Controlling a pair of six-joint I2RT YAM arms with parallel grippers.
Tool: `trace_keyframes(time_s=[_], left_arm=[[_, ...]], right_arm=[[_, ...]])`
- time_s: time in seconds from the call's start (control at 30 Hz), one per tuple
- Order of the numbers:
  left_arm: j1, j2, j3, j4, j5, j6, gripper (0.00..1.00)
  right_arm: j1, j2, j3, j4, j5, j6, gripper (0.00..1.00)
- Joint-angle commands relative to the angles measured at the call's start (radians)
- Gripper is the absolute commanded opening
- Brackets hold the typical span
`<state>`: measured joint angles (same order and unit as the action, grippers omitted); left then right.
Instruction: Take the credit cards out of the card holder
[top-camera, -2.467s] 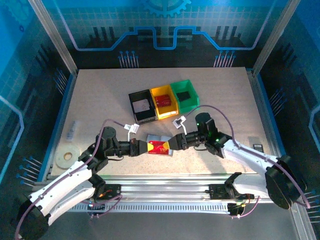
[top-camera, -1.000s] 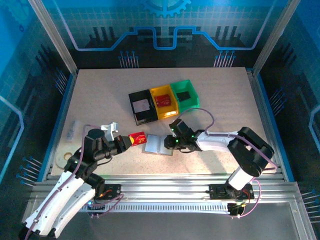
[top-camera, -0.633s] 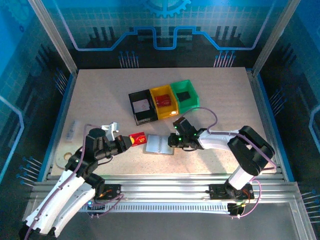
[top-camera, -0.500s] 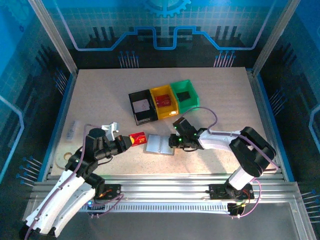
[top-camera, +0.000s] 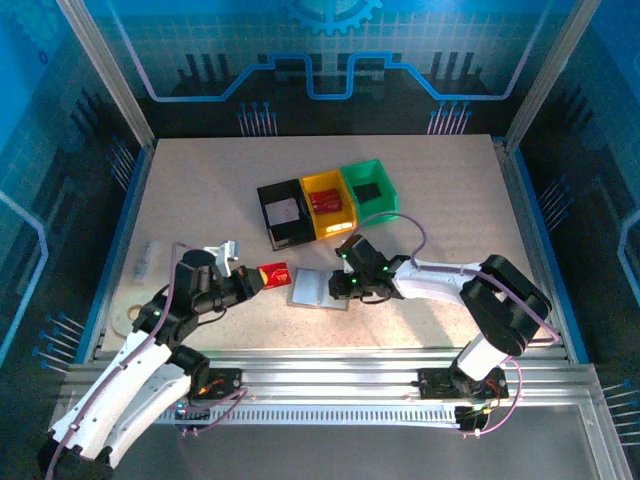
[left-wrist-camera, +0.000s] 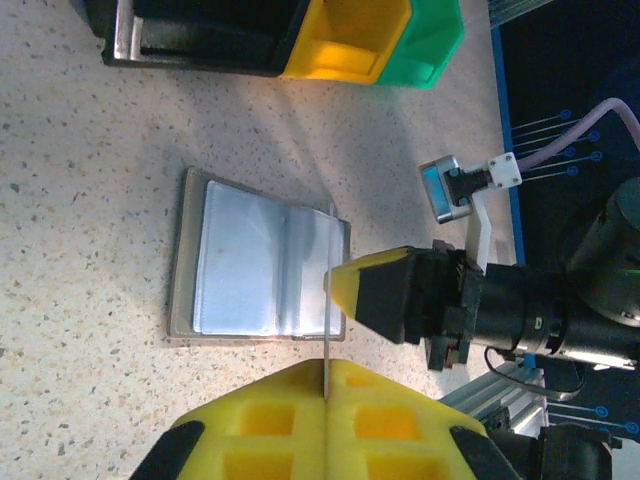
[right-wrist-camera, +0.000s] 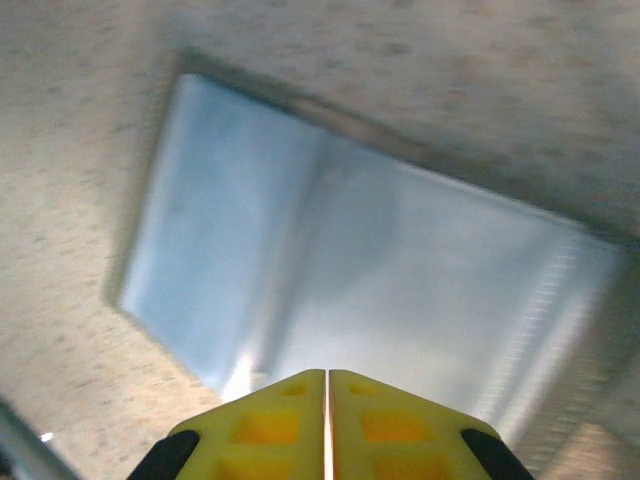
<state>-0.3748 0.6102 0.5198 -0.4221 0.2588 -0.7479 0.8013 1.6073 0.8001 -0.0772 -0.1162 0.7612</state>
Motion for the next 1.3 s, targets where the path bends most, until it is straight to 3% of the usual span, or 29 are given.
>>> trace_keyframes(time_s=[0.0,0.17,0.47,0.6,0.77,1.07,1.27], left_arm=[[0.011,0.004,0.053,-0.035,-0.037,0.045,0.00],[0.011,0.002,0.078,-0.065,-0.077,0.064,0.00],[0.013,-0.008,0.076,-0.070,-0.113,0.076,0.00],[0.013,-0.017,0.077,-0.082,-0.122,0.084,0.00],[0.013,-0.038,0.069,-0.097,-0.132,0.088,0.00],[0.013,-0.020,0.057,-0.076,-0.125,0.070,0.00],[0.013,0.042,0.081,-0.043,-0.085,0.049,0.00]], right_arm=[[0.042,-0.022,0.048,0.026,-0.037,-0.027,0.09],[0.056,0.071,0.109,0.042,-0.074,-0.005,0.09],[0.064,0.221,0.180,0.062,-0.034,0.017,0.04],[0.056,0.219,0.117,0.090,0.057,0.049,0.01],[0.018,0.178,-0.002,0.144,0.053,0.070,0.01],[0.005,0.181,0.004,0.225,-0.158,-0.042,0.00],[-0.027,0.131,0.016,0.188,-0.217,-0.084,0.05]])
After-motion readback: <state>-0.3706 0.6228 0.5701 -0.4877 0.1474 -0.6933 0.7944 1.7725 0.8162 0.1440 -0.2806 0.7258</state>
